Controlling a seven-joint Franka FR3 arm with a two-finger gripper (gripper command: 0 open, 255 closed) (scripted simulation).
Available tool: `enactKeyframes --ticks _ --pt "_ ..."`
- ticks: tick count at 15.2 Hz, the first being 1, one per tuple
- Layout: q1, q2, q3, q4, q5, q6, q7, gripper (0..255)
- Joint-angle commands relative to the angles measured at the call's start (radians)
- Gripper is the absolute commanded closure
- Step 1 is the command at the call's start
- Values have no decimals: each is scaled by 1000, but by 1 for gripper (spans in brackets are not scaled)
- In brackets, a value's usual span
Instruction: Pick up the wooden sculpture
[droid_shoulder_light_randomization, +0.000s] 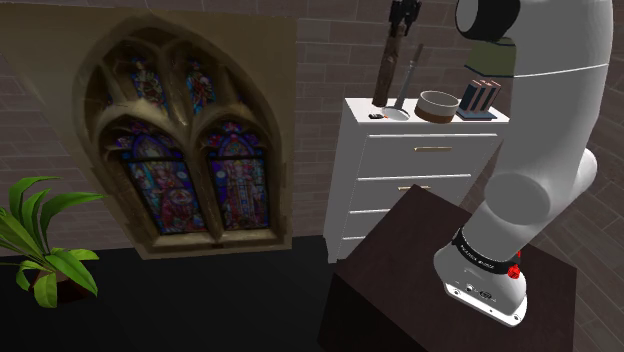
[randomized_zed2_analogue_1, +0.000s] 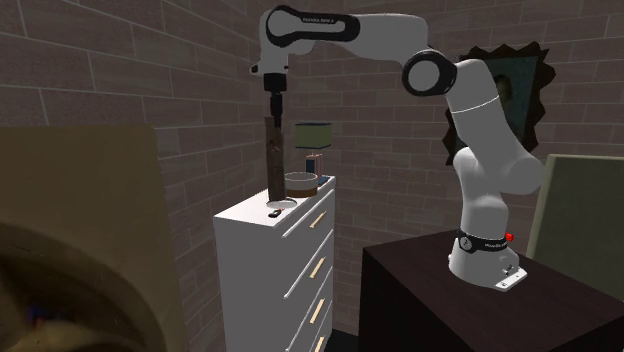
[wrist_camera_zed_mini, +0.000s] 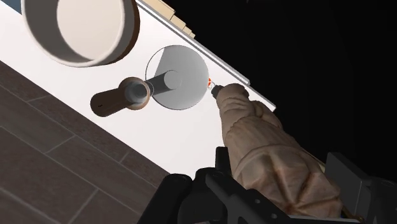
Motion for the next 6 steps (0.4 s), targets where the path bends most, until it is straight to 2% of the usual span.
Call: enactKeyframes --ticks 1,4,6 --pt "-20 25 2 71 13 -46 0 255" --pt "-53 64 7 179 33 -114 3 255" --pt "-55 67 8 185 35 -117 3 255"
